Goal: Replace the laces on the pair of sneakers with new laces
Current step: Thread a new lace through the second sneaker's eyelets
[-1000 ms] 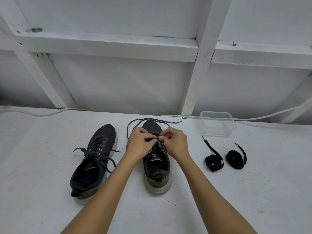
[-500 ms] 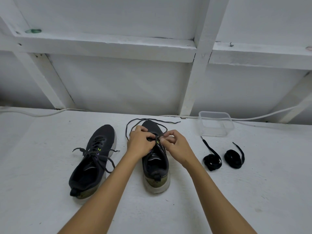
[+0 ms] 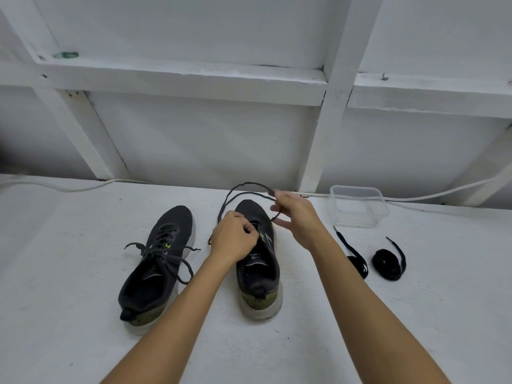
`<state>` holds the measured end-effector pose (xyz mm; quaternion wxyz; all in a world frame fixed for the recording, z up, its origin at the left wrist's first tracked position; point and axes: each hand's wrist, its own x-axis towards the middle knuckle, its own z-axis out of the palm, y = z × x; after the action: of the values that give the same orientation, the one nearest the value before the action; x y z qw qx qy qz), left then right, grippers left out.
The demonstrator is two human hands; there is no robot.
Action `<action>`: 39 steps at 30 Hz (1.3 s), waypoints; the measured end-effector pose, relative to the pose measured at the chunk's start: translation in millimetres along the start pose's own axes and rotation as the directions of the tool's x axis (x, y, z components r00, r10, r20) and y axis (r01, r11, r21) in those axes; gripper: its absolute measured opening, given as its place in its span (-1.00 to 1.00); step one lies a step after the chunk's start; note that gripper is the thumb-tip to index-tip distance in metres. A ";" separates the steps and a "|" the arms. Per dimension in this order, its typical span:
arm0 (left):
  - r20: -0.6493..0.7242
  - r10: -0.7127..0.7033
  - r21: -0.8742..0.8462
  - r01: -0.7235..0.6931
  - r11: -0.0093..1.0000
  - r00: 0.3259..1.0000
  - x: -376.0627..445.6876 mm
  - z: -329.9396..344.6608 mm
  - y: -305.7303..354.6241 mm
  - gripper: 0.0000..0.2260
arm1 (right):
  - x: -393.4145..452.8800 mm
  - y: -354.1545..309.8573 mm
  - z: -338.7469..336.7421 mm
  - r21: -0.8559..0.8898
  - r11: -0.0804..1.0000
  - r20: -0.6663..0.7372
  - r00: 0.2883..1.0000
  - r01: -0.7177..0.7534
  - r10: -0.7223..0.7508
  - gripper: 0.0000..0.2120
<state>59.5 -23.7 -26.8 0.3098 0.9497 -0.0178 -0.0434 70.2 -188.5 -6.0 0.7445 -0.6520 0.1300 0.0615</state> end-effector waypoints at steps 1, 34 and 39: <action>0.001 -0.001 -0.003 0.001 1.000 1.000 0.0 -0.6 -0.1 -0.88 | -0.4 2.9 -1.4 -0.056 0.998 -0.049 0.999 -0.015 0.012 -0.87; 0.065 0.107 0.116 -0.114 0.987 0.992 -20.3 -4.8 11.6 -0.84 | 37.1 -15.3 -20.7 0.022 0.998 0.004 0.998 -0.065 0.065 -0.84; 0.092 0.101 0.095 -0.110 0.989 0.991 -23.3 -3.0 15.4 -0.85 | 40.2 -16.5 5.4 -0.240 0.968 0.050 0.995 -0.075 0.089 -0.76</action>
<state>36.5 -33.0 -13.6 0.2629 0.9588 -0.0837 -0.0672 113.7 -188.6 -0.6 0.6615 -0.7283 0.1261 0.1271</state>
